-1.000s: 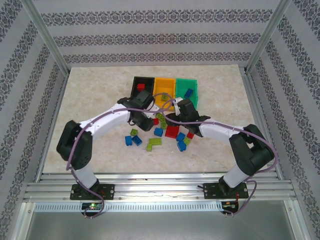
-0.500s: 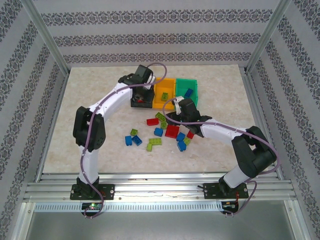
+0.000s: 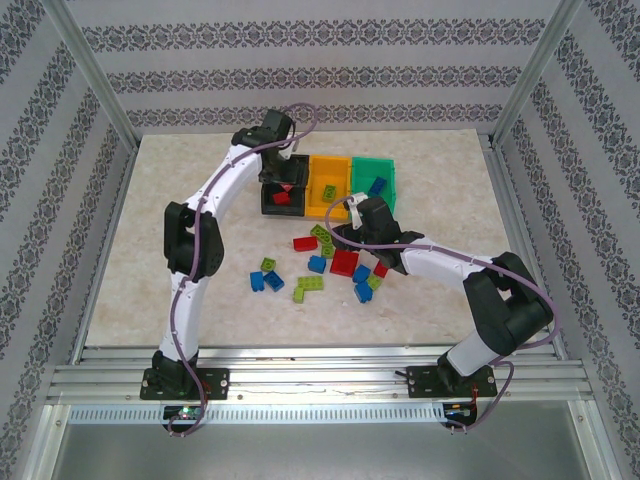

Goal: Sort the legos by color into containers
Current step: Place the lego in the container, then pick up the lego from the center of the table.

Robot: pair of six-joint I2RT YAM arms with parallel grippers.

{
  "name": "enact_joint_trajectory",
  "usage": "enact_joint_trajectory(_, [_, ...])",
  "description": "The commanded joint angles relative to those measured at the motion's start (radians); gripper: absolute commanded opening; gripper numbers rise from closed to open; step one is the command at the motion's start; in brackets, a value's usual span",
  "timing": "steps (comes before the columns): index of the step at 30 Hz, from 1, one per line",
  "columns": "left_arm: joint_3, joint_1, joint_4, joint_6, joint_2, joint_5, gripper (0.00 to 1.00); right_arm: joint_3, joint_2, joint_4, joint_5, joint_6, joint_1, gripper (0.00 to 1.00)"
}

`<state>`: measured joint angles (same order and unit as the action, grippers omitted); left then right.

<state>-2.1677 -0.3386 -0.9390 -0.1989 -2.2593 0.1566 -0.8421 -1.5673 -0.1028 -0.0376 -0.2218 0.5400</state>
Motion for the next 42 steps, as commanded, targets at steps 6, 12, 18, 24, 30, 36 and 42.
enact_joint_trajectory(6, [0.300,-0.002,0.023,0.057,0.229,0.031,0.74,-0.018,-0.048,-0.010,-0.072,-0.045,-0.021,0.63])
enact_joint_trajectory(12, [0.463,-0.001,0.028,0.099,0.307,0.156,0.74,-0.044,-0.091,-0.006,-0.112,-0.062,-0.014,0.63])
enact_joint_trajectory(18, [0.568,-0.030,0.080,0.093,0.276,0.250,0.75,-0.052,-0.102,-0.001,-0.118,-0.068,-0.011,0.63])
enact_joint_trajectory(24, [0.512,-0.093,0.044,0.060,0.179,0.227,0.83,-0.041,-0.082,0.003,-0.103,-0.064,-0.011,0.63])
enact_joint_trajectory(30, [0.446,-0.121,-0.003,-0.041,0.117,0.142,0.87,-0.022,-0.063,-0.003,-0.108,-0.084,-0.046,0.63])
enact_joint_trajectory(36, [0.461,-0.148,0.012,-0.151,0.122,0.060,0.88,0.016,-0.044,-0.040,-0.161,-0.136,-0.112,0.63])
enact_joint_trajectory(42, [0.503,-0.172,0.066,-0.295,0.145,0.017,0.88,0.028,-0.036,-0.052,-0.166,-0.143,-0.127,0.63])
